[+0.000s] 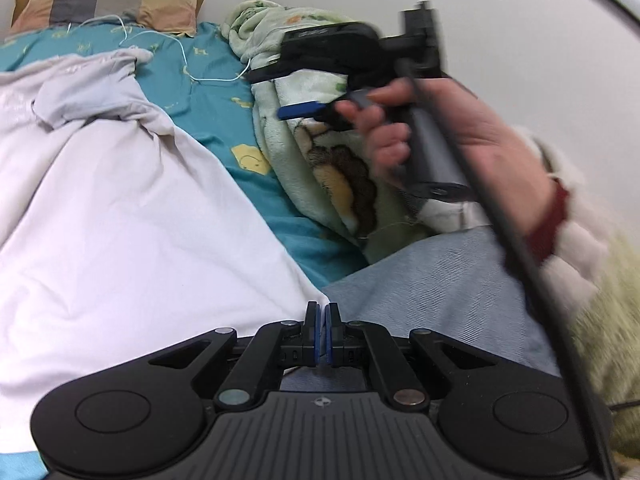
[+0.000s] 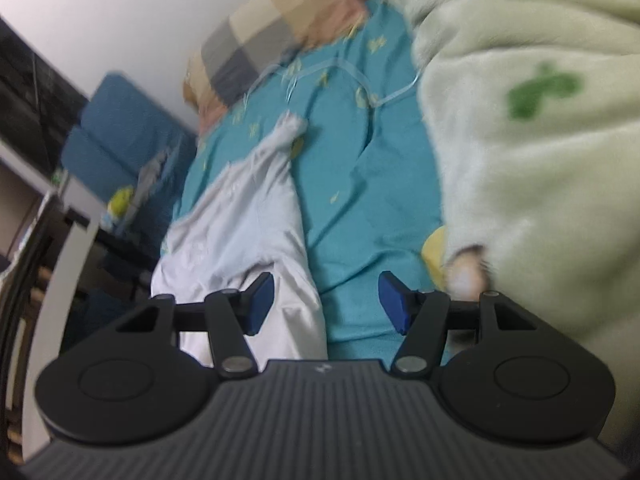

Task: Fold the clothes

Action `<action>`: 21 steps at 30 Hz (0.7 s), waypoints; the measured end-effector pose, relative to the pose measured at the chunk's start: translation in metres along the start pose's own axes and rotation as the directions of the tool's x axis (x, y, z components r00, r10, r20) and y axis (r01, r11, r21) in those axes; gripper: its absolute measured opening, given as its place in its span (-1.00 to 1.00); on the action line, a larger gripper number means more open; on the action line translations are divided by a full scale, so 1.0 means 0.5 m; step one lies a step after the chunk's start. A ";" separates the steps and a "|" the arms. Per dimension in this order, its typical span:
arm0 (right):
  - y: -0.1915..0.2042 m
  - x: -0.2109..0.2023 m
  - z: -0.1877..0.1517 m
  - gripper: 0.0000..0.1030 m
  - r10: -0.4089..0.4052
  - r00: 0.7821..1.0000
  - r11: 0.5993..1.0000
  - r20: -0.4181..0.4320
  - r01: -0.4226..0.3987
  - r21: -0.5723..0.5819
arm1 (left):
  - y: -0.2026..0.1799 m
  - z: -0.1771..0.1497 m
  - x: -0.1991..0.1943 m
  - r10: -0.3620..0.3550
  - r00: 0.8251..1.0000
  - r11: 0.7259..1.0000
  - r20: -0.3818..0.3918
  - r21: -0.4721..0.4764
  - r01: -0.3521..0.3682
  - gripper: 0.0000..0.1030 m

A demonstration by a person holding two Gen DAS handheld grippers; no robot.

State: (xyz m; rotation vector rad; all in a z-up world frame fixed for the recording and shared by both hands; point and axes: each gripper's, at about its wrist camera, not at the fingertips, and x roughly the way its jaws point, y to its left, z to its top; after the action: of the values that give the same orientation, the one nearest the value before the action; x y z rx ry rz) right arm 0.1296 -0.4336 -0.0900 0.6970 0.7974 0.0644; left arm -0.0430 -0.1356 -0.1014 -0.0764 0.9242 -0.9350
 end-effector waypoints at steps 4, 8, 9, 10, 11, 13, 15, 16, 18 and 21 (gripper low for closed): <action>0.028 0.097 -0.008 0.17 0.037 0.991 0.998 -0.128 -0.043 -0.048 | 0.000 -0.011 0.002 -0.002 1.000 1.000 0.008 0.019 0.002 -0.95; 0.069 0.176 -0.029 0.05 -0.005 0.989 0.986 -0.146 -0.019 -0.167 | 0.015 -0.009 -0.004 -0.012 1.000 1.000 0.023 -0.018 0.012 -0.95; 0.076 0.193 -0.034 -0.07 -0.015 0.989 0.981 -0.146 -0.013 -0.192 | 0.021 -0.008 -0.010 -0.013 0.999 0.999 0.032 -0.033 0.014 -0.95; 0.075 0.206 -0.038 -0.51 -0.031 0.987 0.984 -0.156 0.003 -0.180 | 0.027 -0.005 -0.020 -0.015 0.999 0.998 0.044 -0.055 0.018 -0.95; 0.073 0.218 -0.042 -0.76 -0.047 0.985 0.986 -0.165 0.019 -0.169 | 0.034 -0.002 -0.032 -0.019 0.998 0.997 0.059 -0.079 0.023 -0.95; 0.074 0.229 -0.046 -0.87 -0.068 0.983 0.986 -0.169 0.040 -0.161 | 0.055 0.001 -0.068 -0.029 0.994 0.988 0.106 -0.147 0.045 -0.95; 0.099 0.218 -0.040 -0.87 -0.093 0.985 0.978 -0.143 0.064 -0.197 | 0.075 0.004 -0.105 -0.037 0.987 0.974 0.154 -0.214 0.070 -0.95; 0.116 0.205 -0.034 -0.88 -0.071 0.989 0.980 -0.130 0.045 -0.193 | 0.087 0.003 -0.122 -0.038 0.984 0.965 0.176 -0.250 0.082 -0.95; 0.157 0.185 -0.022 -0.88 -0.023 0.994 0.982 -0.111 0.001 -0.189 | 0.119 -0.012 -0.154 -0.030 0.977 0.934 0.211 -0.343 0.103 -0.95; 0.233 0.185 -0.020 -0.88 0.016 0.994 0.972 -0.106 -0.040 -0.232 | 0.167 -0.036 -0.197 -0.008 0.967 0.871 0.254 -0.474 0.132 -0.95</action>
State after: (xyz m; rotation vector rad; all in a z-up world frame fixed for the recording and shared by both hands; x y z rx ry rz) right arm 0.2116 -0.3094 -0.0840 0.4839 0.8627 0.2187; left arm -0.0259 -0.0073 -0.0846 -0.6510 0.9117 -0.7182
